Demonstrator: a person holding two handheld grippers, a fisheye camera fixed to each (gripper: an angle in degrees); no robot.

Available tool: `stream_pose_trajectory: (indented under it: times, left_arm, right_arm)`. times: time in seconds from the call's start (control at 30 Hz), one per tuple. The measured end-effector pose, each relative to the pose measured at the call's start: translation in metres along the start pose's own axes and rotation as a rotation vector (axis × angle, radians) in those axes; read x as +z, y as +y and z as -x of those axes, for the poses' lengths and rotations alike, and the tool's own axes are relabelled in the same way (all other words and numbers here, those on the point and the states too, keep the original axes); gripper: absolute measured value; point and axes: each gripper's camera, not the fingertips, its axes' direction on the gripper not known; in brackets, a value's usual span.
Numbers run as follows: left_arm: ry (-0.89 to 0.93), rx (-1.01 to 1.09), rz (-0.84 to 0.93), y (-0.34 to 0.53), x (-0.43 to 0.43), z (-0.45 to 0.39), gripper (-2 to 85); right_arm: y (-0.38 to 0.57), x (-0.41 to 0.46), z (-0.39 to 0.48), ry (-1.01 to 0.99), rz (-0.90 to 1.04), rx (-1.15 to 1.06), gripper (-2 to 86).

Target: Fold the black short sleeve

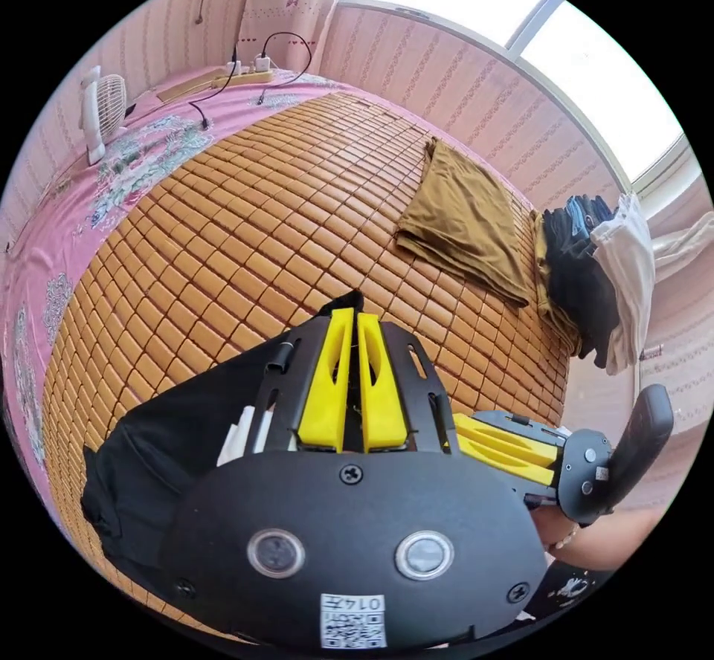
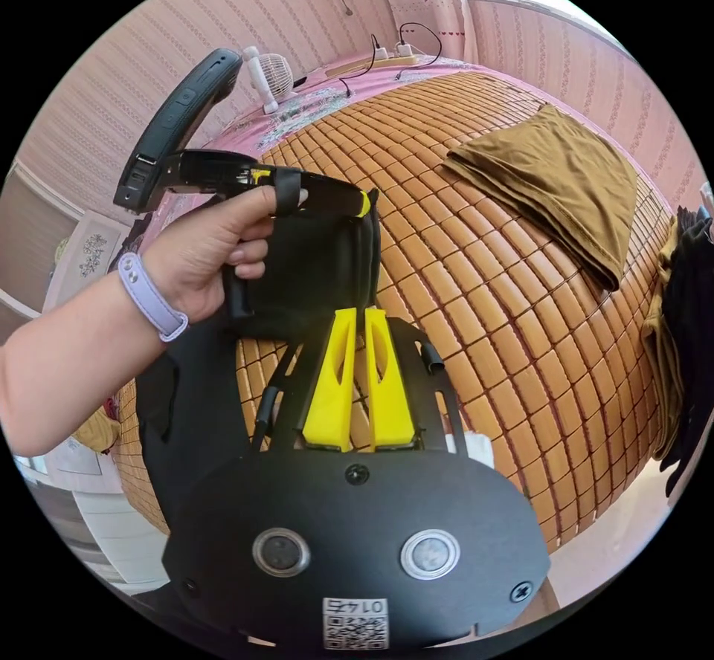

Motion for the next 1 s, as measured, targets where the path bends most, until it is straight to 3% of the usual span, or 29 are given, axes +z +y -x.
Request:
stream_pose_trajectory:
  times: [0.17,0.23,0.43,0.63,1.0]
  left_arm:
    - [0.005,-0.096,-0.336,0.079,-0.140,0.045,-0.9]
    - [0.005,-0.167,-0.399,0.125,-0.183,0.066,-0.9]
    - [-0.052,-0.513,-0.326,0.290,-0.241,0.123,-0.1]
    - [-0.001,-0.755,-0.208,0.388,-0.235,0.165,4.6]
    - [-0.273,-0.797,-0.282,0.398,-0.283,0.282,8.0]
  right_arm:
    - [-0.006,-0.039,0.026,-0.079,-0.098,-0.190,1.6]
    - [-0.006,-0.065,0.054,-0.197,-0.141,-0.344,1.8]
    - [0.028,-0.070,0.137,-0.461,0.037,-0.731,4.9]
    - [0.037,-0.025,0.160,-0.455,0.297,-0.703,8.5]
    - [-0.087,0.044,0.188,-0.120,0.174,-0.564,10.9]
